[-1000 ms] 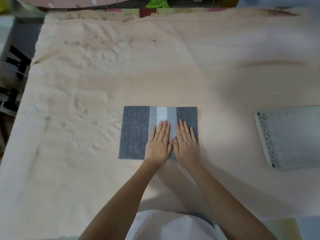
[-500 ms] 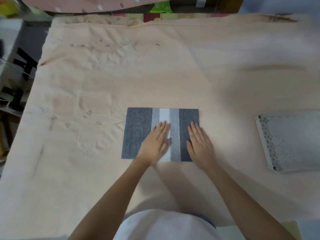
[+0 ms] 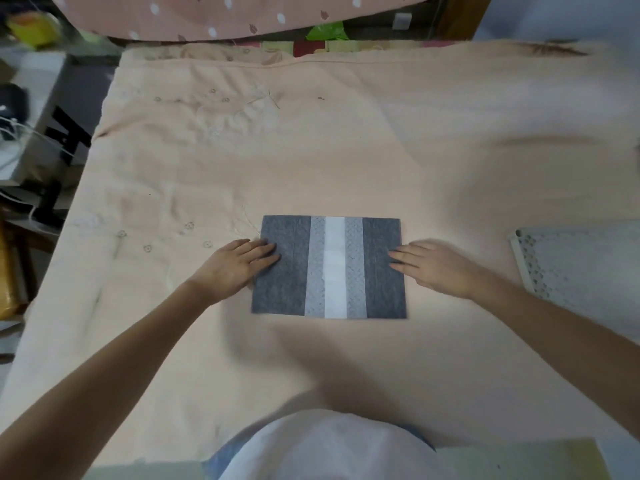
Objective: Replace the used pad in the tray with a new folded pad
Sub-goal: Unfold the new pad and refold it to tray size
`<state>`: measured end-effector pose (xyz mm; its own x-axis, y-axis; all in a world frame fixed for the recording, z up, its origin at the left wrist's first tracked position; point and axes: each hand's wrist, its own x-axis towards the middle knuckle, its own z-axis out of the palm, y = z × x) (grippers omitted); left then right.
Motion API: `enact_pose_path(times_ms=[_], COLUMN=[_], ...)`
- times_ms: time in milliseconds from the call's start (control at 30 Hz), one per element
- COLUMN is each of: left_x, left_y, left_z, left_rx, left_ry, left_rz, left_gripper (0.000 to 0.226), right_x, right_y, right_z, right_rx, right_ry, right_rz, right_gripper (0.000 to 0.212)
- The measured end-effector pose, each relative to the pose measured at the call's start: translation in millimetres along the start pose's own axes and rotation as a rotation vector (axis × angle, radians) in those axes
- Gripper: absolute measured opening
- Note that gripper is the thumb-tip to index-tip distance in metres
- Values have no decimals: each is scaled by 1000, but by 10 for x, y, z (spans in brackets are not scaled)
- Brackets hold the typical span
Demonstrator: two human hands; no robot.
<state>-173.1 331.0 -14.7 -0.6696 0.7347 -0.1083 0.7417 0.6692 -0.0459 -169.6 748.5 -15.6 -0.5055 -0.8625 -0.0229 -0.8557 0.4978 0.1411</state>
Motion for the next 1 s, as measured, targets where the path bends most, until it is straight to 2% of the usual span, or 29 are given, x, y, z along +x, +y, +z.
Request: enact_pose_path(times_ms=[167,267,333,467,533,567,667,767,833,1000], left_x=[73,126,136,88,67,63,70,78,83,156], left_y=[-71,-105,-126,-165,-163,-153,-107,-77,-71,-57], left_z=[-27,-6,4,28,43,51,43,17,19,68], left_rx=[134,219,235,171,94,47,-151,-376,-511,-823], left_ry=[-37,-36,-22,31,88,123,200,189,166,115], left_rz=[185,262,289,266,216,187,95,-67,-212,-511], left_gripper=[58,56,55,56,53,50,30,21,34,32], right_x=[147,263,306,287,253,229,126,60,38,79], right_y=[141,220,259,243,204,188,174,157,137,33], right_z=[-40,-67,-74,-79,-102,-109,-111,-115,-116,-56], right_rx=[-106,-149,-179,-144,-44,13,112,180,223,267], right_ry=[8,12,-5,-60,-113,-151,-242,-294,-306,-197], right_rz=[-309,-429,-467,-430,-348,-297,-179,-101,-43,53], right_gripper=[31,16,10,15,9,15,57,77,83,78])
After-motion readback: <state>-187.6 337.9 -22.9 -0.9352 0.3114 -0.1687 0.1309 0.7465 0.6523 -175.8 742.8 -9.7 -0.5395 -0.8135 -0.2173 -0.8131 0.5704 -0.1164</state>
